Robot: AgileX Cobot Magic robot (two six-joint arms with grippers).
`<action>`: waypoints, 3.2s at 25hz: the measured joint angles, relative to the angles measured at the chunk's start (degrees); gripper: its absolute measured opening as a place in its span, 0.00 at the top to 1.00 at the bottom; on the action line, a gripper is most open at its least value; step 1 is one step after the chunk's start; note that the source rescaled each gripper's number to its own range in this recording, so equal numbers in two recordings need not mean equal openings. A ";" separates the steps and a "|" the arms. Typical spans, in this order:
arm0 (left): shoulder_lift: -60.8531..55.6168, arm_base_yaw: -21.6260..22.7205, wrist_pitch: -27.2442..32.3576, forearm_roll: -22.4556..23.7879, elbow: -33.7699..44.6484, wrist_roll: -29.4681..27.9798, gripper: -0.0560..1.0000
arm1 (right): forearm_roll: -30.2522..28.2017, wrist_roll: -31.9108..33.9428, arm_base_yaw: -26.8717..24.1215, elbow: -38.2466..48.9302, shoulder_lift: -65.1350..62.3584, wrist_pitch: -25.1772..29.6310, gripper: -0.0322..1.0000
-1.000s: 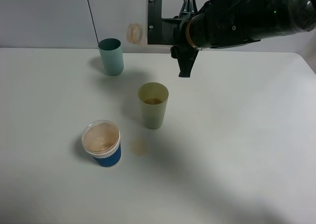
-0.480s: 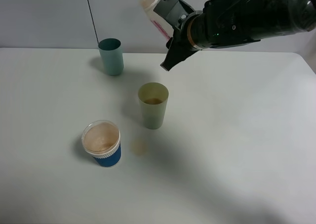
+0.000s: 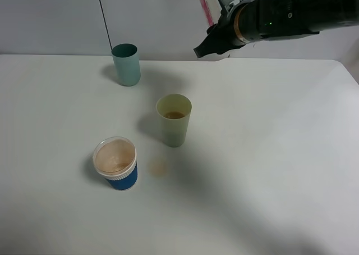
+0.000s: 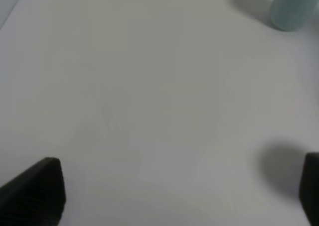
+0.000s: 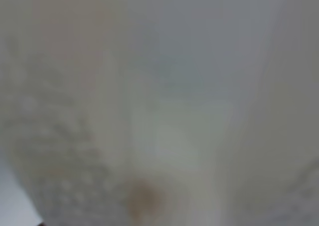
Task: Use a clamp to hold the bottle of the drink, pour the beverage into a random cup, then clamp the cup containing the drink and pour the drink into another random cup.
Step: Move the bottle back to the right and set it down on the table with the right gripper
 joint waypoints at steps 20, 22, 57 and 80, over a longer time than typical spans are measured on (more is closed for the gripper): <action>0.00 0.00 0.00 0.00 0.00 0.00 0.04 | 30.19 -29.16 -7.82 1.95 -5.64 -3.39 0.96; 0.00 0.00 0.00 0.00 0.00 0.00 0.04 | 35.99 -33.34 -9.59 5.19 -6.32 -7.05 0.96; 0.00 0.00 0.00 0.00 0.00 0.00 0.04 | 80.32 -82.79 -25.92 33.64 -10.19 -51.35 0.97; 0.00 0.00 0.00 0.00 0.00 0.00 0.04 | 82.40 -69.68 -25.92 35.70 9.30 -86.48 0.97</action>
